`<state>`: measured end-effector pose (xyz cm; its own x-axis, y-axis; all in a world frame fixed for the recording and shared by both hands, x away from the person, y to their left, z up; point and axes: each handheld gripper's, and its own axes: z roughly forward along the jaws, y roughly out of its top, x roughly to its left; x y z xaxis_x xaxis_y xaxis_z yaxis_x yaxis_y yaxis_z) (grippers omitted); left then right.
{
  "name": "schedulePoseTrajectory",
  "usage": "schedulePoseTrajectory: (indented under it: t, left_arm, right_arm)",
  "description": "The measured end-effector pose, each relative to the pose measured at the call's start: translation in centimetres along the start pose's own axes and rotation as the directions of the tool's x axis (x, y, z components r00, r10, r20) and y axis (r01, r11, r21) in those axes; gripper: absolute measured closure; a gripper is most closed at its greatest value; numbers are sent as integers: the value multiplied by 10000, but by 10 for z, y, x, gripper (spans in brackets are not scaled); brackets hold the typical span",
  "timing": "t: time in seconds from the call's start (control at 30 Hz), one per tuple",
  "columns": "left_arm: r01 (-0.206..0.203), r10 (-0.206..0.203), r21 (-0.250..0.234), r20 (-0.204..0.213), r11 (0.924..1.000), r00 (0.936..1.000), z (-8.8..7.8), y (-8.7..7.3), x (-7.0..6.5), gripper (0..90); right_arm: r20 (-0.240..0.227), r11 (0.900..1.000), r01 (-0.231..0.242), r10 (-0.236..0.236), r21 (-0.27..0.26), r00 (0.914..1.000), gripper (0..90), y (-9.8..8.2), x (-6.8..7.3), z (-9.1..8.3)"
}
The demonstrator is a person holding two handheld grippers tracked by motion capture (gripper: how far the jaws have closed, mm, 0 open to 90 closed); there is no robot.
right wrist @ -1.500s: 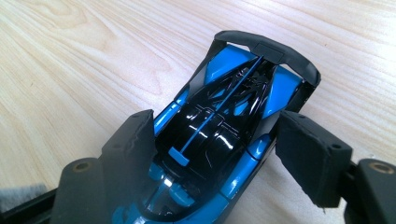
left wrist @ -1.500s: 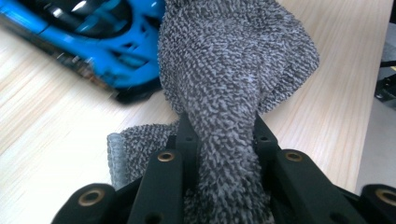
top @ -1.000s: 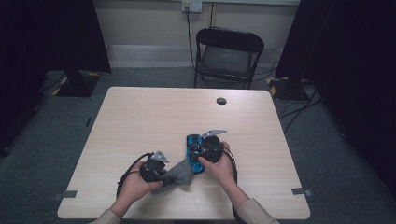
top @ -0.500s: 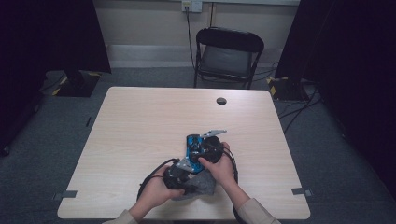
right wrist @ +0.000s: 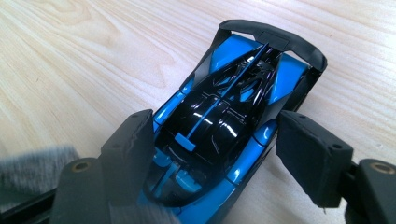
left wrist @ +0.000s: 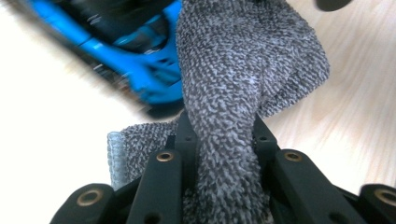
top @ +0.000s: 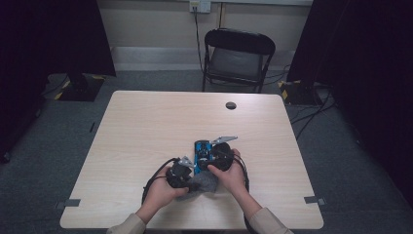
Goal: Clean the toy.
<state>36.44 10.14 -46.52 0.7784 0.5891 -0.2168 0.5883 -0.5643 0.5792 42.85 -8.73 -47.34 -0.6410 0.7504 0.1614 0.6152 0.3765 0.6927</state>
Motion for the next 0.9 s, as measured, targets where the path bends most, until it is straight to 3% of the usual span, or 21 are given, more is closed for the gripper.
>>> schedulePoseTrajectory:
  t: [0.17, 0.53, 0.9]
  left_arm:
    - [320, -324, -148, -289, 9994, 9991, -10, -9, 11, 721]
    - [588, -599, -186, -640, 9981, 9962, -25, -22, 24, 722]
    - [984, -1025, -438, -1027, 9942, 9894, -44, -35, 39, 723]
  right_arm:
    - [27, 10000, 38, -38, 90, 10000, 283, 1, 0, 0]
    - [96, 9999, 61, -62, 96, 9999, 269, 0, 2, 1]
    - [56, 9999, -100, 99, 71, 9999, 266, -1, 1, 1]
